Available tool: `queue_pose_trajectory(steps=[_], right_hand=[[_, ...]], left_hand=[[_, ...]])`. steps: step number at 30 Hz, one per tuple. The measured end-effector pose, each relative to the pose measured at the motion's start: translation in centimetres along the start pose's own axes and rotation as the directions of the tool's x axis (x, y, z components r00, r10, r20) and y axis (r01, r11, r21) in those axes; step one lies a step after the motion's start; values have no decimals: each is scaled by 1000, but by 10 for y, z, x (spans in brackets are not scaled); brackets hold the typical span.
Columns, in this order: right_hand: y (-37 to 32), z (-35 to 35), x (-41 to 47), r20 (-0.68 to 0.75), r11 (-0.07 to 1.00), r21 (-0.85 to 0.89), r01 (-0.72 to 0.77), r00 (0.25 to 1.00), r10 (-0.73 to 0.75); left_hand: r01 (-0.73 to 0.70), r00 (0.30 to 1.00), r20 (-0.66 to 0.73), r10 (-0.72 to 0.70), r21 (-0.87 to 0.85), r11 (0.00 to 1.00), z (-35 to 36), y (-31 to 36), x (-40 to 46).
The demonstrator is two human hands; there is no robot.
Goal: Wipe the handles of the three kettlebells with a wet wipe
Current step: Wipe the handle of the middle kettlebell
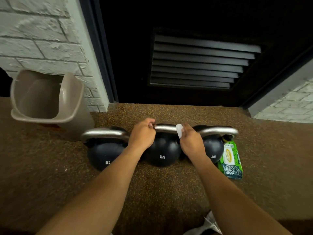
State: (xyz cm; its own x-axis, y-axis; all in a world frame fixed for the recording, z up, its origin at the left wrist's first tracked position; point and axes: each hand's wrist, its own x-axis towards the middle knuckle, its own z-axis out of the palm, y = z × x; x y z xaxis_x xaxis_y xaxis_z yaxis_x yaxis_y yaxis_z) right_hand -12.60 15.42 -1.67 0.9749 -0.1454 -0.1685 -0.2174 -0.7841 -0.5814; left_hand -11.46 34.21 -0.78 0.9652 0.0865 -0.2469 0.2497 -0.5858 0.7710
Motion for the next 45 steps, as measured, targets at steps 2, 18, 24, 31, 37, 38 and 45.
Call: queue_pose_trajectory(steps=[2, 18, 24, 31, 37, 38, 45], right_hand=[[-2, 2, 1, 27, 995, -97, 39, 999, -36], [-82, 52, 3, 490, 344, -680, 647, 751, -443], [-7, -4, 12, 253, 716, -438, 544, 839, -483], [18, -12, 3, 130, 906, -325, 269, 962, -239], [13, -12, 8, 195, 859, -393, 330, 942, -272], [11, -11, 9, 202, 852, -393, 346, 936, -287], [-32, -2, 15, 349, 714, -486, 504, 861, -370]], left_hand=[[19, 1000, -3, -19, -26, 999, -4, -1, 4], [100, 981, -136, -141, -272, 957, -14, -8, 18], [99, 990, -59, -125, -324, 941, -9, -11, 13], [87, 994, -26, -102, -346, 934, 0, -11, 5], [71, 989, -98, -114, -368, 927, -7, -15, 5], [72, 988, -97, -117, -372, 925, -8, -16, 6], [72, 985, -117, -130, -411, 909, -6, -17, 6]])
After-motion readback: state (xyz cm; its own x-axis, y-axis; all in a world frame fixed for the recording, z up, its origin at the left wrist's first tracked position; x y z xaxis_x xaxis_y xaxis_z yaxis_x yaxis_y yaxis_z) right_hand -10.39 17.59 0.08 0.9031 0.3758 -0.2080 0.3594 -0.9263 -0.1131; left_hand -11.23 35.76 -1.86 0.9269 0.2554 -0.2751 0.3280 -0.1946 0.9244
